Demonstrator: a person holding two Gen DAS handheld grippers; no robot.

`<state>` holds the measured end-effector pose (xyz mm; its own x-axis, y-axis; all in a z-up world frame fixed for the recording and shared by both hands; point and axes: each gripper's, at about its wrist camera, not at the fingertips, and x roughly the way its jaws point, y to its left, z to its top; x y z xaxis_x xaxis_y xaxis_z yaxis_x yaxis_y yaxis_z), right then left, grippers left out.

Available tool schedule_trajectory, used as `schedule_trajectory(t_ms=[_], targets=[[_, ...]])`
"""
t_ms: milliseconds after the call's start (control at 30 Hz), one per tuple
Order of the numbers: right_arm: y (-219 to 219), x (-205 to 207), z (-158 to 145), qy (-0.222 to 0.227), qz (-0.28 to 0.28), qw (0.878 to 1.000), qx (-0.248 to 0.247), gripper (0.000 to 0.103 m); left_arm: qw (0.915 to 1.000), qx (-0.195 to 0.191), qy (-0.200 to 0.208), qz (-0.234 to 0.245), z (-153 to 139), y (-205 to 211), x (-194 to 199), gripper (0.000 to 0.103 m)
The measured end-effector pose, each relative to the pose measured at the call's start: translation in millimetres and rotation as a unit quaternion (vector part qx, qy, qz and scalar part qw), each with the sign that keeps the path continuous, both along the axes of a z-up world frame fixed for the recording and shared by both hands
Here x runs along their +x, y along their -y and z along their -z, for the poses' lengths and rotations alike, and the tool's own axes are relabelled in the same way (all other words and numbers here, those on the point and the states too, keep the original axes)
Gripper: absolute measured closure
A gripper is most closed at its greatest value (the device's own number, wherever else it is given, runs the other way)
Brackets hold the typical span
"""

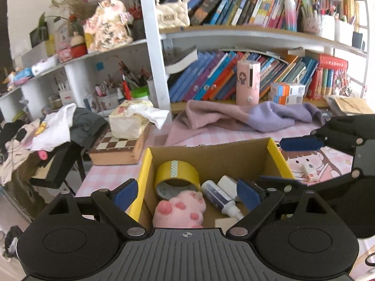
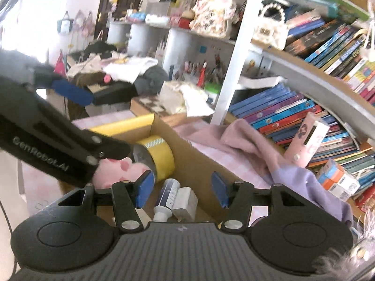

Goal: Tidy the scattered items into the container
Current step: 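Open both tools to drop the tape roll and power bank into the box, then withdraw both tools from the box back over the table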

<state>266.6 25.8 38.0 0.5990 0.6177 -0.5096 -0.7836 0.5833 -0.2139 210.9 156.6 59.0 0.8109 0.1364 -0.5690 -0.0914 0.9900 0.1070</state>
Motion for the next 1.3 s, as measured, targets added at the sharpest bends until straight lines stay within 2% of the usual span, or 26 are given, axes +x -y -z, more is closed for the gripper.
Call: schedule_trajectory(t_ms=[267, 533, 867, 1233, 1300], targets=[[24.0, -45.7, -17.1, 0.015, 0.023, 0.999, 0.021, 0.049, 0.9995, -0.007, 0.028, -0.014, -6.4, 5.3, -54.1, 0.01], [55.0, -92.5, -22.4, 0.019, 0.07, 0.996, 0.045, 0.049, 0.999, -0.008, 0.034, -0.028, -5.3, 13.3, -108.1, 0.01], [82.7, -152.1, -7.9, 0.0, 0.114, 0.993, 0.04, 0.046, 0.9989, -0.018, 0.021, -0.038, 9.7, 23.9, -162.6, 0.01], [85.9, -201.5, 13.7, -0.037, 0.123, 0.991, 0.037, 0.044, 0.9995, -0.009, -0.009, -0.028, 28.4, 34.6, -195.3, 0.01], [85.9, -207.0, 17.1, -0.039, 0.125, 0.991, 0.033, 0.04, 0.9995, -0.008, -0.018, -0.026, 33.3, 36.7, -198.4, 0.01]])
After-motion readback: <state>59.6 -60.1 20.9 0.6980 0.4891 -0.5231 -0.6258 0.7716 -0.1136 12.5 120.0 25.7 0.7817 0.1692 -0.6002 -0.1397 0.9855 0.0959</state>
